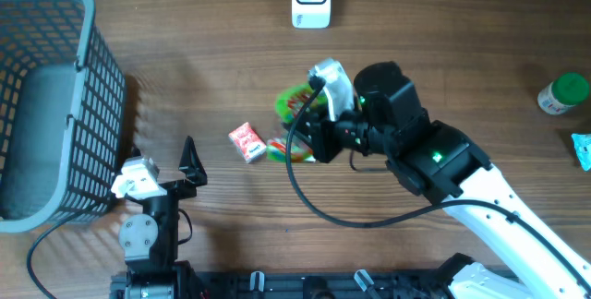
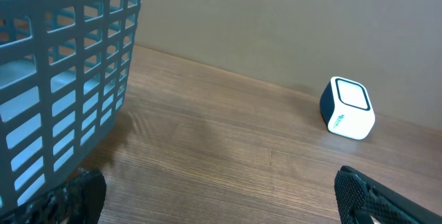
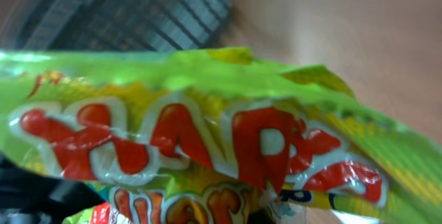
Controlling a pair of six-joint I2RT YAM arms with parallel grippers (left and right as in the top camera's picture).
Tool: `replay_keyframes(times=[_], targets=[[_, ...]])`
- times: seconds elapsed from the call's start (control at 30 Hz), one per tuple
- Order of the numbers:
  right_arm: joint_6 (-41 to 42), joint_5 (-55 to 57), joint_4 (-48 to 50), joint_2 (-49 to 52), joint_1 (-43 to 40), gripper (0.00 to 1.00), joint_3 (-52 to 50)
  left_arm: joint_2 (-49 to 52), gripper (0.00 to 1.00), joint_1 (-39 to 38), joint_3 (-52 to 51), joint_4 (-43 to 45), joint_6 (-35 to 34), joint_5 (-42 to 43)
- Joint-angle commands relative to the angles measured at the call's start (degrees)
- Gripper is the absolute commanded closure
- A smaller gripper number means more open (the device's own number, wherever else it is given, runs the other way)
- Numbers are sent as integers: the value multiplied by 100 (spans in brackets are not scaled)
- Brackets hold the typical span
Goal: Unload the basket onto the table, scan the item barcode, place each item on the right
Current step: 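Lift the Haribo bag and hold it up to the scanner face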
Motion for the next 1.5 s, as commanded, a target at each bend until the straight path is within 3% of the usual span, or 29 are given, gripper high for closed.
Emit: replay_keyframes(times=[0.0,0.1,0.23,0.4,0.5,0.6,0.83,0.93,1.1,1.33,1.47], targets=[[-404,-2481,909,155,2,96,63,-9,0,-15,-13,-17,-31,68],[-409,-4190,1274,339,4,96,63,-9,0,-15,-13,-17,-33,66],[-369,-5342,2131,603,4,96,63,-9,0,-15,-13,-17,-31,66],[2164,-5375,3711,785,-17,96,63,-9,0,-15,-13,-17,-33,66],[4387,-5355,4988,935,-249,96,63,-9,0,-15,-13,-17,-33,68],[5066,-5357,5412,1141,-553,96,63,-9,0,-15,-13,-17,-31,66],[4697,-5886,5606,2776,-1128,96,63,-9,0,-15,-13,-17,-31,66],[4999,-6140,6854,3460,-1117,96,63,-9,0,-15,-13,-17,-33,68],[4739,-6251,9361,3891,-997,96,63,-9,0,-15,-13,-17,-31,66],[3377,-5963,9442,3893,-586,96,63,-9,0,-15,-13,-17,-31,66],[2951,-5987,8824,3921,-564,96,63,-9,0,-15,-13,-17,-31,66]])
